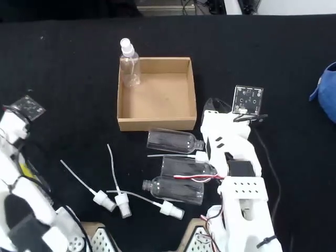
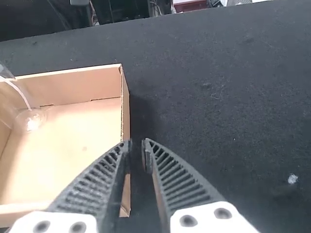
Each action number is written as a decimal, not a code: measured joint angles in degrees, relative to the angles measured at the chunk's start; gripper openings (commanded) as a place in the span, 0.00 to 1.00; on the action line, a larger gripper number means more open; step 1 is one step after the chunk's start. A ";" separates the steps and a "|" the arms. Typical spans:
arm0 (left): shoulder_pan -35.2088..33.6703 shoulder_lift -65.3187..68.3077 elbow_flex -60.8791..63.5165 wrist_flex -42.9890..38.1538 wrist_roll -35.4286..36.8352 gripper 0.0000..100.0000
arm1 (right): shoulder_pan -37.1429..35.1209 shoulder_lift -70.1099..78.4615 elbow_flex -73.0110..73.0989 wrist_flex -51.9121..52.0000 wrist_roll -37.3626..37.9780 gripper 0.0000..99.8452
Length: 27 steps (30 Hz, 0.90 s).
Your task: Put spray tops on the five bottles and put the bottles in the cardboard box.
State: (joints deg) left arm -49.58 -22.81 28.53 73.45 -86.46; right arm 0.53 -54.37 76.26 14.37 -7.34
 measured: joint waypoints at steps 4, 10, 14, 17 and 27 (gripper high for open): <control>-1.93 6.59 -5.54 1.67 0.00 0.30 | 0.00 0.00 0.00 0.00 0.00 0.03; -3.43 13.54 -9.23 2.29 0.00 0.30 | 0.00 0.00 0.00 0.00 0.00 0.03; -6.77 13.71 -12.75 2.37 0.00 0.30 | 0.00 0.00 0.00 0.00 0.00 0.03; -10.81 14.42 -13.89 2.20 0.00 0.30 | 0.00 0.00 0.00 0.00 0.00 0.03; -18.11 14.59 -4.66 2.20 0.18 0.30 | 0.00 0.00 0.00 0.00 0.00 0.03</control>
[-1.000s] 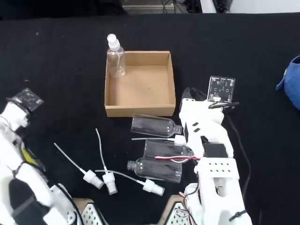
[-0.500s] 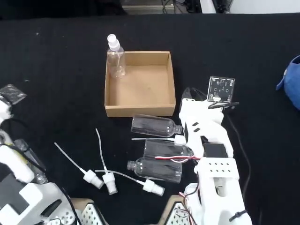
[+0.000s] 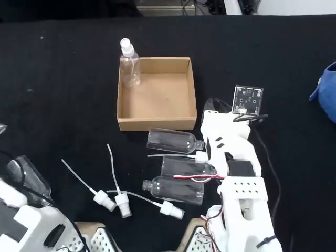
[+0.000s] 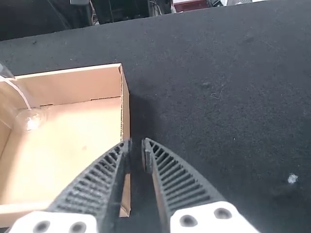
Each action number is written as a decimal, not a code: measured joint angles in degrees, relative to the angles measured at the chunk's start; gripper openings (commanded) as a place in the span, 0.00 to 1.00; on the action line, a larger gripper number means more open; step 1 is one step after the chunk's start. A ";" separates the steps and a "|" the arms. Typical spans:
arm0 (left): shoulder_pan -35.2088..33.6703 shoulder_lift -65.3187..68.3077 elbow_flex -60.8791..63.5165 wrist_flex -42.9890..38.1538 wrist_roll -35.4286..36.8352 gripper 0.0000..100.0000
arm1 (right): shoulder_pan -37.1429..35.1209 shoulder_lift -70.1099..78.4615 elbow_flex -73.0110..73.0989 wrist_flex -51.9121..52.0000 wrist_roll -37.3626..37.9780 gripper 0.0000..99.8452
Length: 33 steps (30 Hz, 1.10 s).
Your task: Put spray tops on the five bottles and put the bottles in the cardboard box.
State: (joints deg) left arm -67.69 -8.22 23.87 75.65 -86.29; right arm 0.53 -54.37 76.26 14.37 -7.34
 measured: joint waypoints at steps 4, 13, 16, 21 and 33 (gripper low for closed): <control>2.11 0.00 3.08 -2.29 0.26 0.30 | 0.00 0.00 0.00 0.00 0.00 0.03; 10.02 0.00 13.80 -13.19 2.46 0.30 | 0.00 0.00 0.00 0.00 0.00 0.03; 12.22 0.00 13.80 -13.27 5.80 0.30 | 0.00 0.00 0.00 0.00 0.00 0.03; 15.74 -2.55 13.80 -13.10 16.62 0.30 | -0.09 0.00 0.00 0.00 0.00 0.03; 24.18 -11.87 5.54 0.09 25.32 0.30 | -0.53 0.00 0.00 0.00 0.00 0.03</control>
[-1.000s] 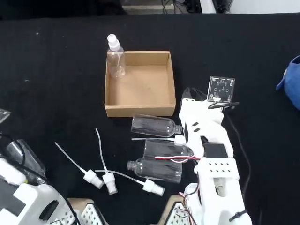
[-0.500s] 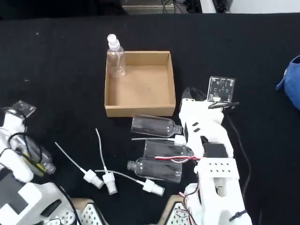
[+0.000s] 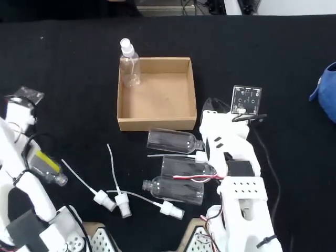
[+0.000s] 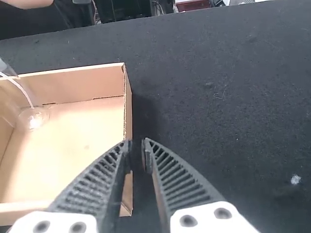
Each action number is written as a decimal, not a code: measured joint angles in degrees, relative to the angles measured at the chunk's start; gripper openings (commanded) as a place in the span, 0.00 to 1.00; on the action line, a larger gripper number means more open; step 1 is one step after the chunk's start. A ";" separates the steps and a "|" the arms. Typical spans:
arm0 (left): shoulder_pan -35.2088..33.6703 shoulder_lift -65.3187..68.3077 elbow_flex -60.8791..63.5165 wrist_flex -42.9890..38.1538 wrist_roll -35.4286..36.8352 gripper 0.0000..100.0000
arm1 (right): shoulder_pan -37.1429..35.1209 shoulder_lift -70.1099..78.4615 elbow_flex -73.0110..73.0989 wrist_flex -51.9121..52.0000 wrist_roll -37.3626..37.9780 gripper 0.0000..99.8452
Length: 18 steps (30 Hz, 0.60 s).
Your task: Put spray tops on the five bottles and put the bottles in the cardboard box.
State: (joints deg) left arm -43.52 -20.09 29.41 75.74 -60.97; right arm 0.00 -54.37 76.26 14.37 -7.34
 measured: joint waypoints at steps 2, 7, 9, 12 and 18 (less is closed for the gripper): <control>0.62 0.00 -1.23 -0.09 -5.63 0.30 | 0.00 0.00 0.00 0.00 0.00 0.03; 2.46 1.93 -2.37 -0.62 -18.02 0.30 | 0.00 0.00 0.00 0.00 0.00 0.03; 2.55 2.29 -3.60 -0.70 -20.92 0.30 | 0.00 0.00 0.00 0.00 0.00 0.03; 2.37 2.29 -5.45 -0.70 -22.07 0.30 | 0.00 0.00 0.00 0.00 0.00 0.03; 2.37 2.81 -12.48 4.75 -22.15 0.30 | 0.00 0.00 0.00 0.00 0.00 0.03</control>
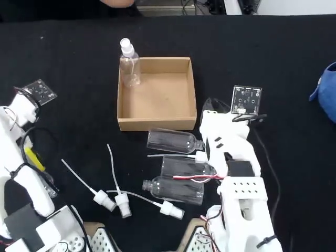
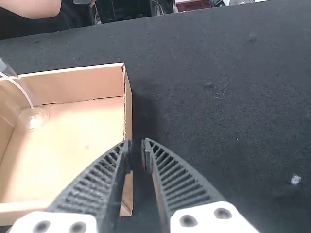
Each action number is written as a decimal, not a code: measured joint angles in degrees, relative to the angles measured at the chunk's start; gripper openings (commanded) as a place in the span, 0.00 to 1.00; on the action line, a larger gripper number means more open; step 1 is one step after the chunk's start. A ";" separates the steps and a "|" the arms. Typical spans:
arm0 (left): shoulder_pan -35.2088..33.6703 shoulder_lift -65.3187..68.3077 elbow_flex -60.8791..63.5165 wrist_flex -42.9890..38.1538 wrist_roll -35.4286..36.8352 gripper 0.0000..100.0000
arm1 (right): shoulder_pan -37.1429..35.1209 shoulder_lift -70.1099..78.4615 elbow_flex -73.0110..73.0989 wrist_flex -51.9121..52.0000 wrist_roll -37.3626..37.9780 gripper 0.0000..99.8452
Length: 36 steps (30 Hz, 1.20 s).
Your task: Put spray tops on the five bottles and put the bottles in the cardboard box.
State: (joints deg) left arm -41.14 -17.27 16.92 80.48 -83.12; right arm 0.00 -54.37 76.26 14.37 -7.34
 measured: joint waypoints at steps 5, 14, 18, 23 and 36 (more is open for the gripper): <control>1.41 0.00 -1.76 3.60 0.00 0.30 | 0.00 0.00 0.00 0.00 0.00 0.03; 2.29 0.00 -1.76 3.87 -1.23 0.30 | 0.00 0.00 0.79 0.00 0.00 0.03; 2.46 0.00 -1.76 3.87 -2.37 0.30 | 0.00 0.00 0.97 0.00 0.00 0.03; -0.62 0.00 -1.76 3.25 -2.37 0.30 | 0.00 0.00 0.97 0.00 0.00 0.03; -8.62 2.20 8.70 -11.60 -2.37 0.30 | 0.00 0.00 0.97 0.00 0.00 0.03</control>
State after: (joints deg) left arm -49.76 -15.08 25.63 68.88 -85.49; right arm 0.00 -54.37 77.23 14.37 -7.34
